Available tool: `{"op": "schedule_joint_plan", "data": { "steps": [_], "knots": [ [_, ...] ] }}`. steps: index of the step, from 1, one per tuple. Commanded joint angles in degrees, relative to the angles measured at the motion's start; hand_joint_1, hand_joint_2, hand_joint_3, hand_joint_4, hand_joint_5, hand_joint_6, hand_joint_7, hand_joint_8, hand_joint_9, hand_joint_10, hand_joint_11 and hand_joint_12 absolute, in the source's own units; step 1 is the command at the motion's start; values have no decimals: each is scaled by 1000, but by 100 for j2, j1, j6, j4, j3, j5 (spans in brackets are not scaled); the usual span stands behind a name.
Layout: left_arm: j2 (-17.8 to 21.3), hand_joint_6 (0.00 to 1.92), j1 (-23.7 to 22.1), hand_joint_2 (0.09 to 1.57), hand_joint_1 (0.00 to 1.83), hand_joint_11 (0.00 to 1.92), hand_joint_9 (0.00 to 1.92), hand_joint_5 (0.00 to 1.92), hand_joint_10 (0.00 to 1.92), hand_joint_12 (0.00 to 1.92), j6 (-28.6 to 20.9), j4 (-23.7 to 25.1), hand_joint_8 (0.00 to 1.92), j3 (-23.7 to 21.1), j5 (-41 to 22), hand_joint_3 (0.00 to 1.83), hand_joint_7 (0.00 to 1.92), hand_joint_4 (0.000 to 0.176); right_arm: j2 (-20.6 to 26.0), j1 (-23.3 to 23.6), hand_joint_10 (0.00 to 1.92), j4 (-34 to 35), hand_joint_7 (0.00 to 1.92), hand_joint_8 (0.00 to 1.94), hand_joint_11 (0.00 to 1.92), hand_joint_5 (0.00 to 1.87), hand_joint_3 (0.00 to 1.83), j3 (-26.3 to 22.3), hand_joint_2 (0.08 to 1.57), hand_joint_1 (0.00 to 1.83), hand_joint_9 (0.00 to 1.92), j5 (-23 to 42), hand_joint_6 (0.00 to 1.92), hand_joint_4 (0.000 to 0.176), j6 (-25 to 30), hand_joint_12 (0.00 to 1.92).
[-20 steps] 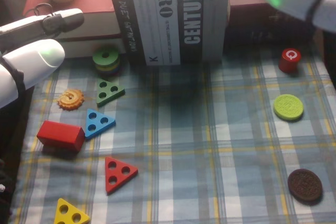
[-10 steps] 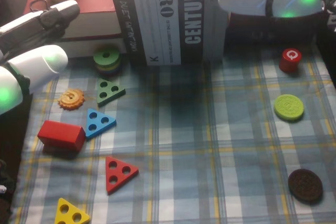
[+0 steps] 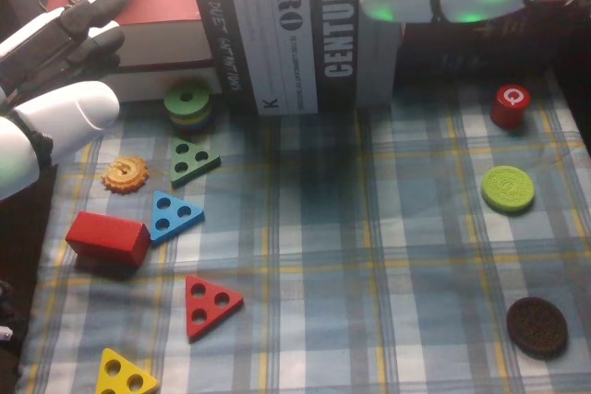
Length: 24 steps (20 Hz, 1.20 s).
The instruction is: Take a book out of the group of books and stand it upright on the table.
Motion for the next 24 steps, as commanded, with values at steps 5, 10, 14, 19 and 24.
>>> {"op": "schedule_joint_plan", "data": {
  "steps": [5,10,14,19,24],
  "knots": [
    [-37,1,-28,1374,216,32,242,106,3,178,-94,24,0,29,-720,3,223,176,168,83,0,118,0,0,0,154,0,-133,1124,0,0,530,0,176,-12,0],
    [-43,5,-22,1373,328,18,198,141,0,157,-134,20,0,27,-745,0,209,176,202,83,0,118,0,0,0,167,1,-280,1120,0,0,545,4,176,-12,0],
    [-45,2,-11,1371,310,41,206,124,3,159,-163,16,1,25,-758,0,201,176,280,82,0,82,0,0,0,169,1,-364,1122,0,0,545,4,176,-12,0],
    [-44,3,34,1368,310,47,206,128,3,156,-245,2,3,23,-792,0,208,176,437,-50,0,-8,0,0,0,202,2,-520,1125,0,0,527,15,176,-13,0],
    [-41,3,85,1378,301,41,229,117,4,143,-318,-15,2,20,-822,2,211,176,508,-249,0,-31,0,0,0,250,0,-602,1104,0,0,477,20,176,-13,0]
  ]
}}
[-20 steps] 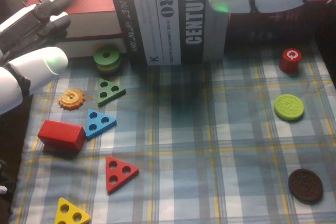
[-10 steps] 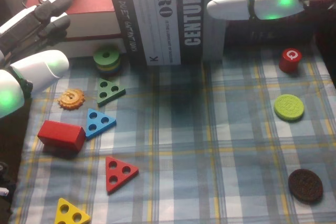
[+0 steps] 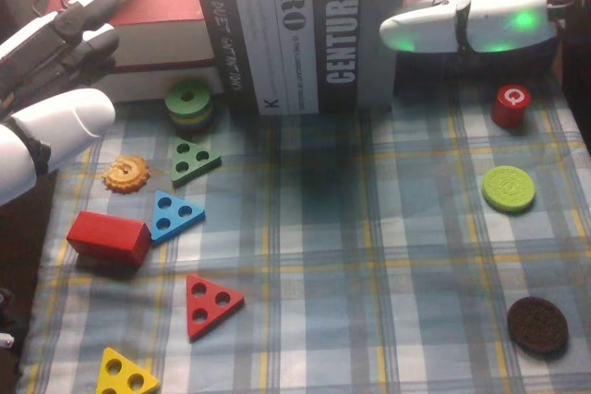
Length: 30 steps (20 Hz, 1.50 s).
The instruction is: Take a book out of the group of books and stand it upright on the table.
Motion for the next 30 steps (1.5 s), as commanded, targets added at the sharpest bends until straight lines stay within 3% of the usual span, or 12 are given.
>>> {"op": "schedule_joint_plan", "data": {
  "steps": [1,8,16,26,28,29,30],
  "knots": [
    [-12,3,-33,1378,301,41,229,117,4,143,-84,32,2,18,-726,2,211,176,-3,-31,0,59,0,0,0,250,0,-21,1104,0,0,294,20,176,-21,0],
    [-11,1,58,1371,350,63,250,141,2,143,-143,-1,0,-6,-766,0,233,176,61,-284,0,-48,0,0,0,285,21,-163,1187,0,0,189,16,176,-22,0],
    [-13,3,150,1370,334,56,240,152,8,133,-209,-41,3,-20,-816,0,229,176,262,-537,0,-214,0,0,0,308,0,-495,1154,0,0,254,10,176,-22,0],
    [-18,4,409,1367,389,99,218,180,0,157,-225,-218,0,-97,-980,0,215,176,1106,-946,0,-775,0,0,0,344,15,-1421,1224,31,0,1133,11,176,-16,0],
    [-17,4,510,1366,388,125,221,182,3,170,-242,-290,3,-128,-1055,0,212,176,1232,-1022,0,-1017,0,0,0,358,7,-1495,1240,155,0,1499,10,176,329,0],
    [-17,4,543,1367,390,138,222,186,3,176,-242,-316,3,-141,-1076,0,213,176,1266,-1048,0,-1050,0,0,0,385,13,-1505,1263,121,0,1650,15,176,419,0],
    [-18,3,584,1364,381,150,222,185,3,184,-242,-357,6,-160,-1108,0,222,176,1312,-1081,0,-1062,0,0,0,348,23,-1522,1294,121,0,1860,2,162,492,0]
  ]
}}
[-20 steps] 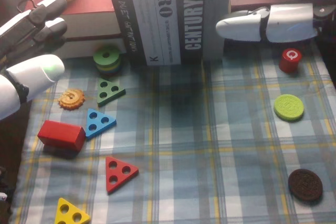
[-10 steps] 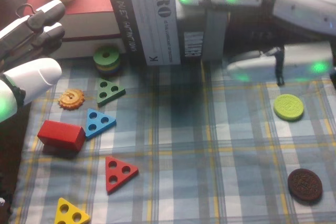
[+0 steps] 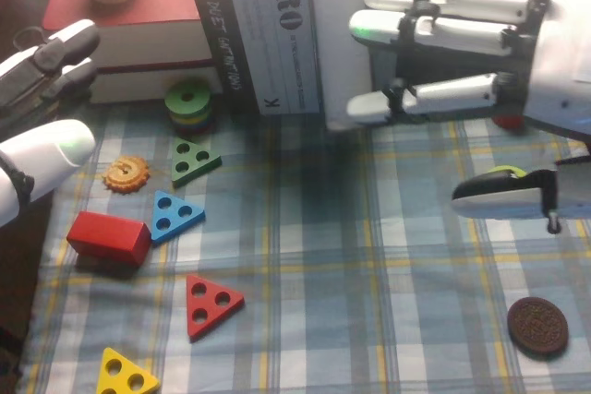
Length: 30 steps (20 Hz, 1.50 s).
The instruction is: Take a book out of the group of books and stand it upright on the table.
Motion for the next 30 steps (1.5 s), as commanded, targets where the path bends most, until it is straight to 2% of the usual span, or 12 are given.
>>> {"op": "schedule_joint_plan", "data": {
  "steps": [1,2,4,6,9,10,14,17,20,22,29,30],
  "knots": [
    [-15,3,10,1363,375,165,228,185,4,192,-62,-16,8,-21,-827,0,231,176,40,9,0,268,0,0,0,317,0,-25,1227,315,0,1100,12,159,143,0],
    [-18,0,51,1369,350,147,223,179,2,192,-70,-42,6,-31,-863,1,233,176,71,-20,0,265,21,2,0,172,0,-25,1096,517,0,1274,2,62,224,0],
    [-13,2,167,1370,297,53,217,186,1,411,-96,-124,1,-55,-990,2,234,176,149,-88,4,294,99,8,0,261,12,-32,1229,477,33,1792,14,0,346,0],
    [-8,2,250,1385,174,1,237,147,5,284,-137,-195,2,-55,-1132,7,247,176,185,-142,19,392,181,11,149,247,7,-37,1275,50,185,2157,4,141,395,70],
    [9,2,340,1401,210,0,237,168,1,240,-159,-347,0,-57,-1364,2,252,149,219,-167,47,418,517,29,506,487,0,-52,1092,396,537,2880,35,0,381,258],
    [16,6,375,1391,284,0,236,188,1,246,-160,-364,2,-59,-1416,0,254,151,218,-167,10,455,462,9,291,441,0,-53,1145,377,498,2967,10,10,299,696],
    [49,4,385,1372,323,0,308,237,4,715,-284,-359,3,-51,-1635,1,294,149,117,-273,0,971,443,0,290,384,0,19,1201,143,451,2798,0,0,91,524],
    [45,2,366,1339,541,85,327,280,4,547,-518,-361,2,40,-1920,1,353,65,-177,-381,0,1543,444,0,293,384,0,239,1202,142,451,2722,0,0,91,515],
    [39,3,277,1281,574,198,440,322,6,347,-775,-329,4,133,-2173,0,406,60,-469,-459,0,1996,443,0,295,384,0,467,1202,142,451,2728,0,0,149,510],
    [27,0,67,1272,571,149,405,250,0,333,-797,-198,0,217,-2172,0,350,0,-645,-639,0,2245,443,0,297,384,0,612,1202,142,451,2883,0,0,468,507],
    [-101,0,-630,1202,428,111,509,110,5,776,-1141,142,0,472,-2174,0,414,0,-979,-1294,0,3033,394,0,103,355,25,1255,1295,307,342,3633,0,8,1991,390],
    [-123,1,-736,1217,389,107,476,104,0,649,-1229,210,0,525,-2174,0,353,51,-1008,-1361,0,3152,339,0,118,288,3,1376,1336,298,299,3749,0,7,2242,294]
  ]
}}
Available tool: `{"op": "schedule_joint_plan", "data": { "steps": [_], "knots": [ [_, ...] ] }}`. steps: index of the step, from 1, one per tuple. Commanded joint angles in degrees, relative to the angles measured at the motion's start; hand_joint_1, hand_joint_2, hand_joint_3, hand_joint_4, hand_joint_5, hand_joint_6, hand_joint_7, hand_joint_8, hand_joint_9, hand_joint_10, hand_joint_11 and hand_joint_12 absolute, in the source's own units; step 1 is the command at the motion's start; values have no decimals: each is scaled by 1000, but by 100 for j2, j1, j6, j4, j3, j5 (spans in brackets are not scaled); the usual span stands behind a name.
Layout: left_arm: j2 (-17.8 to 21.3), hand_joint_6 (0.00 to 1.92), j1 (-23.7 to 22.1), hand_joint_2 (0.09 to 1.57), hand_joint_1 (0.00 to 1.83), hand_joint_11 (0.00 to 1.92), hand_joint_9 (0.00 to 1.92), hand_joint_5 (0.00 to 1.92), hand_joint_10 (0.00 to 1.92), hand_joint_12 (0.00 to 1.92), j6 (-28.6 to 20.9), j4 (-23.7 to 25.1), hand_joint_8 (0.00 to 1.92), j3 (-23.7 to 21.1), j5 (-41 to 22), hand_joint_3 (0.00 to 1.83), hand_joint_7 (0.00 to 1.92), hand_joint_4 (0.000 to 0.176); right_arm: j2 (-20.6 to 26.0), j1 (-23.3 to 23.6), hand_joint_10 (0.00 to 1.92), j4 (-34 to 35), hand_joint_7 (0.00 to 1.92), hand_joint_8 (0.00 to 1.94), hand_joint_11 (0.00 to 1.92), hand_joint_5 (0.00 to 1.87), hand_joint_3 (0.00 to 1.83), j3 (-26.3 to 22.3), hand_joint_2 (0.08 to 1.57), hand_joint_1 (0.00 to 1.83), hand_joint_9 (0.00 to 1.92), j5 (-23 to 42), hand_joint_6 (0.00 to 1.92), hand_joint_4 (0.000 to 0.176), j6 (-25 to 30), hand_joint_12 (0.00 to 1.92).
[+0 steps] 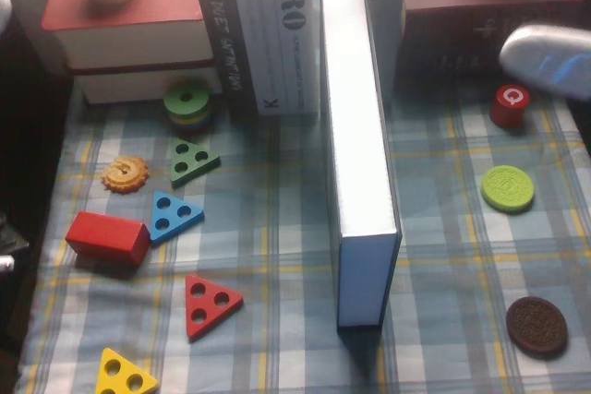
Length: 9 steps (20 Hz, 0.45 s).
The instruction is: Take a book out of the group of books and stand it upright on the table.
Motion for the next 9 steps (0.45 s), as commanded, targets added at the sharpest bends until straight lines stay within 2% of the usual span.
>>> {"op": "schedule_joint_plan", "data": {
  "steps": [1,2,3,4,5,6,7,8,9],
  "knots": [
    [-28,0,-86,1236,350,65,431,98,0,556,-116,78,0,34,-678,0,321,91,-39,5,0,258,357,0,140,302,0,60,1364,250,306,826,0,0,151,219],
    [-28,0,-139,1281,270,17,329,20,0,516,-125,115,1,42,-678,14,247,98,-42,-13,2,268,368,2,156,288,9,67,1397,184,313,874,0,0,163,203],
    [-20,11,-294,1283,218,38,296,100,1,478,-132,267,9,58,-679,5,244,72,-21,-47,0,182,310,0,200,313,1,-14,1356,274,269,1143,0,0,154,104],
    [-12,11,-349,1283,218,38,296,100,1,478,-133,346,9,59,-679,5,244,72,-4,-53,0,153,310,0,200,313,1,-51,1356,274,269,1235,0,0,130,104],
    [5,2,-445,1319,118,7,203,59,0,393,-133,478,1,59,-679,11,183,24,49,-55,0,109,251,0,120,332,0,-123,1286,551,203,1380,3,3,52,48],
    [29,2,-688,1306,96,1,167,58,2,343,-130,671,1,69,-680,2,162,4,157,-58,0,69,202,0,62,342,0,-266,1251,605,145,1610,5,12,-165,18],
    [39,13,-997,1289,327,11,187,95,10,339,-113,882,2,86,-680,0,163,36,288,-89,0,42,166,0,69,259,0,-423,1231,655,118,1876,0,0,-404,21],
    [39,12,-1165,1249,416,99,203,98,13,374,-80,1025,0,99,-680,0,87,84,391,-155,1,49,86,2,68,135,0,-530,1257,521,74,2137,6,0,-590,20],
    [43,87,-1282,1202,503,243,358,233,17,638,-31,1119,11,105,-680,0,208,118,468,-218,6,86,156,7,127,215,0,-605,1248,535,131,2338,14,0,-747,30]
  ]
}}
